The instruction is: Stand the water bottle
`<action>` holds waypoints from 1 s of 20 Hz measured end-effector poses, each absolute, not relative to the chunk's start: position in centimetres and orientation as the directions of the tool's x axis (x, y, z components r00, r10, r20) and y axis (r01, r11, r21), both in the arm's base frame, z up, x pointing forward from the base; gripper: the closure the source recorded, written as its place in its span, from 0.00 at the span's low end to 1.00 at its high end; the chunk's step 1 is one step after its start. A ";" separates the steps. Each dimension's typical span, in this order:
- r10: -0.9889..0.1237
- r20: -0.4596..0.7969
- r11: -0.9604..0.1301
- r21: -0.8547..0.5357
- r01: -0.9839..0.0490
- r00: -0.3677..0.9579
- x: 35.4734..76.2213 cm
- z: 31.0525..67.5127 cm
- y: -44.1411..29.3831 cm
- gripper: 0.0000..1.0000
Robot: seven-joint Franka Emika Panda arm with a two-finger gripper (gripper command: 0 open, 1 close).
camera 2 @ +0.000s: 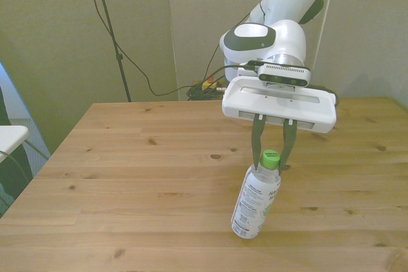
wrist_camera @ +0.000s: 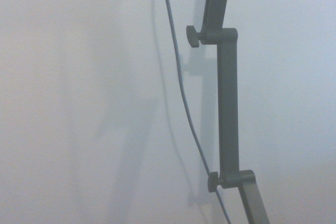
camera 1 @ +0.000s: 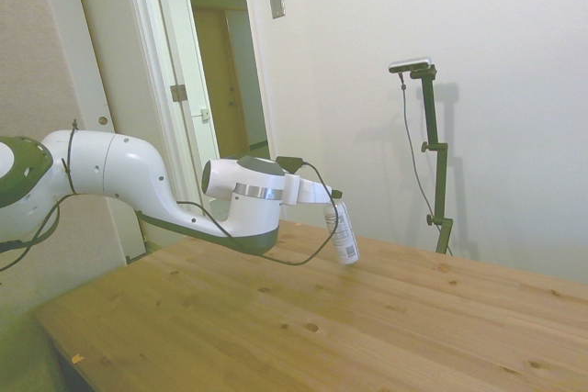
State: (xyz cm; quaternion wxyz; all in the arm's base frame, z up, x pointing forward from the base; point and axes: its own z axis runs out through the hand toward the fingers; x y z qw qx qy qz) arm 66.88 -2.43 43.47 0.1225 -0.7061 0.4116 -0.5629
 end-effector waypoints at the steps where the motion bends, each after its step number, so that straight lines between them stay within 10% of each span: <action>1: -0.724 0.689 -0.629 -0.641 -0.441 0.030 66.8 42.9 -2.3 1.00; 7: -0.749 0.662 -0.617 -0.675 -0.405 0.035 66.8 42.1 -1.1 1.00; 8: -0.750 0.661 -0.618 -0.677 -0.400 0.041 66.7 42.1 -1.0 0.00; 20: -0.770 0.636 -0.595 -0.687 -0.416 0.050 65.6 42.8 -3.5 0.00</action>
